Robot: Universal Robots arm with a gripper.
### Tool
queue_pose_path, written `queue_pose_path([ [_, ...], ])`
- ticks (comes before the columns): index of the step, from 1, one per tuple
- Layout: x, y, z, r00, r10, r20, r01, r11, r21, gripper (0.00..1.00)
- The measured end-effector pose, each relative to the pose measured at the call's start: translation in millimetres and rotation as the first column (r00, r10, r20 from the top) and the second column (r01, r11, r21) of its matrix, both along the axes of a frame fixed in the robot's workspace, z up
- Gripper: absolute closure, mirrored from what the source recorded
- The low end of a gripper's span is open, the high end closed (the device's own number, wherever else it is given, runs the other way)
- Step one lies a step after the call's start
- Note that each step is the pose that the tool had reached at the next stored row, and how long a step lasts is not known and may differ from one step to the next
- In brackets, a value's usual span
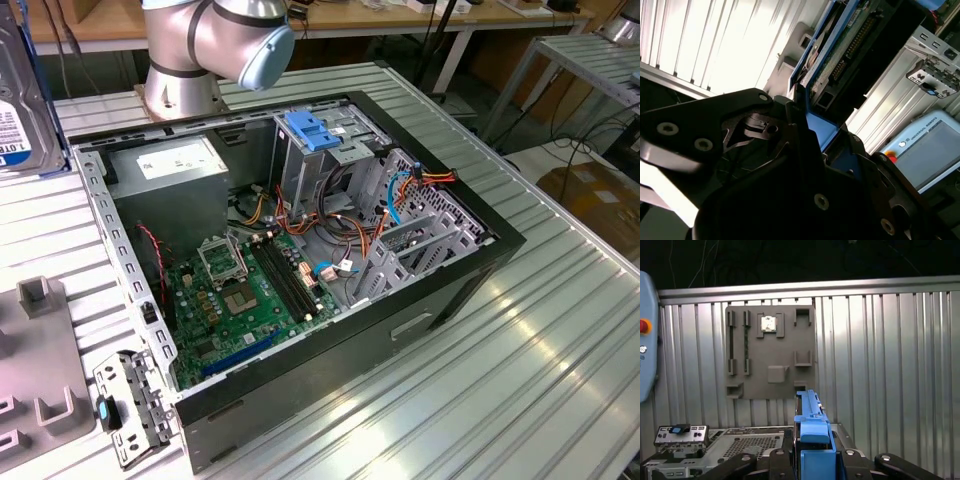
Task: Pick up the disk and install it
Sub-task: 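Pick up the disk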
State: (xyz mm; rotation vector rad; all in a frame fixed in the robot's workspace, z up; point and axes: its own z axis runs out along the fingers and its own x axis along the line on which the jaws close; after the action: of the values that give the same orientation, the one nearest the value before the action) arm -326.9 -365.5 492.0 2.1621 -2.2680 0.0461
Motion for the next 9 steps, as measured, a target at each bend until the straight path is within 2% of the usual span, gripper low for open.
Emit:
queue_pose_path([
  [8,14.3,-5.6,0.0,1.0,0.009,0.0001,-0.009,1.0,0.0,0.63],
  [9,19.5,-6.2,0.0,1.0,0.009,0.0001,-0.009,1.0,-0.0001,0.63],
])
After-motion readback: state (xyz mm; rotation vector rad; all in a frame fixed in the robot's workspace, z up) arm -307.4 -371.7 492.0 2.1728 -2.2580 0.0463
